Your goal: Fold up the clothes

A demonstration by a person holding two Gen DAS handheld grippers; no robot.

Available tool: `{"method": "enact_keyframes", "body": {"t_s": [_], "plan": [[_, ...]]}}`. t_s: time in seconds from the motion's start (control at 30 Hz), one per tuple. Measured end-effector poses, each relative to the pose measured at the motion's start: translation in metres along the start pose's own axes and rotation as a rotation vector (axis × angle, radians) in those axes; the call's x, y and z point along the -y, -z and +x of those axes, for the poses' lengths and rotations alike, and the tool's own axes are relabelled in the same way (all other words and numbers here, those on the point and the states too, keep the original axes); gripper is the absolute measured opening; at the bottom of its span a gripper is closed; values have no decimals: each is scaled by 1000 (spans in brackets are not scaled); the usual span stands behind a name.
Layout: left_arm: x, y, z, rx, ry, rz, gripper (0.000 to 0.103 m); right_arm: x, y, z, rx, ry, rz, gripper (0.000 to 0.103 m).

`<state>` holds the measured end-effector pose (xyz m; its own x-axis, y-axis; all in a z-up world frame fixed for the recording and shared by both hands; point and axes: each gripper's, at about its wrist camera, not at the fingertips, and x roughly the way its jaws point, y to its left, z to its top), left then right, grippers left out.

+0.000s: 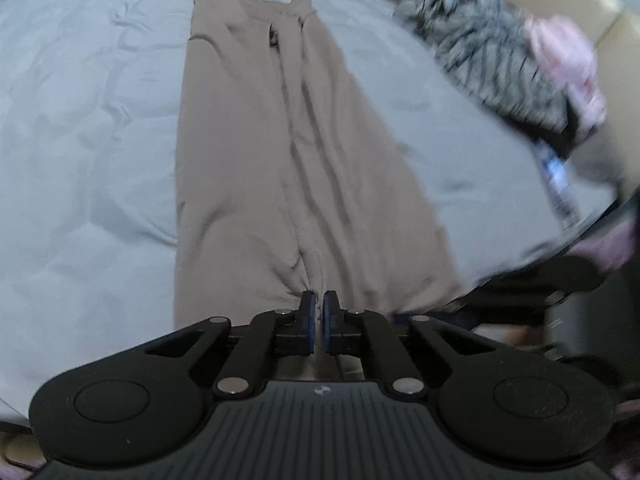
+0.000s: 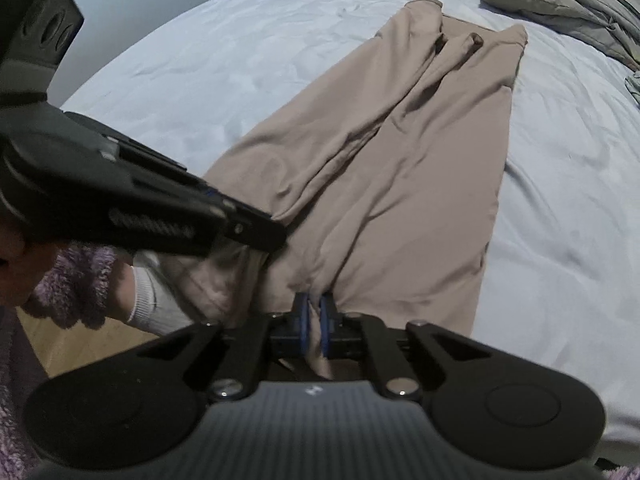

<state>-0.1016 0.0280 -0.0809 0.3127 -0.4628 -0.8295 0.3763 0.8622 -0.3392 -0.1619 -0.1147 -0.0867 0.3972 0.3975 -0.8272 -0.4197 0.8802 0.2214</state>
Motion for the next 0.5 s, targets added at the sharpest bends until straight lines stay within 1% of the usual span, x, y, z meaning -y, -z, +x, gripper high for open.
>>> {"method": "enact_keyframes", "body": {"t_s": [0.07,0.13,0.23,0.27,0.33,0.37,0.4,0.43,0.47,0.5], "plan": [[-1,-2,-4,10,33,-21,2,-2,0,-2,8,-33,1,7],[1,-3,-2,2,43,-13,2,-7,0,-1,-2,-65,-20,7],[5,-2,9,-33,47,7,2,-13,3,7,-34,-40,-56,7],[5,-2,14,-49,45,5,3,-13,3,8,-40,-41,-54,9],[5,-1,17,-70,37,3,7,-11,1,8,-48,-52,-41,10],[5,-1,15,-69,41,3,11,-10,1,7,-49,-52,-33,11],[5,0,12,-66,43,3,23,-9,1,5,-49,-49,-25,11],[5,0,8,-61,45,5,40,-7,1,2,-46,-45,-15,13],[5,1,4,-52,47,9,49,-5,2,-4,-36,-45,0,13],[5,2,-2,-35,46,18,52,-3,2,-11,-21,-46,18,22]]}}
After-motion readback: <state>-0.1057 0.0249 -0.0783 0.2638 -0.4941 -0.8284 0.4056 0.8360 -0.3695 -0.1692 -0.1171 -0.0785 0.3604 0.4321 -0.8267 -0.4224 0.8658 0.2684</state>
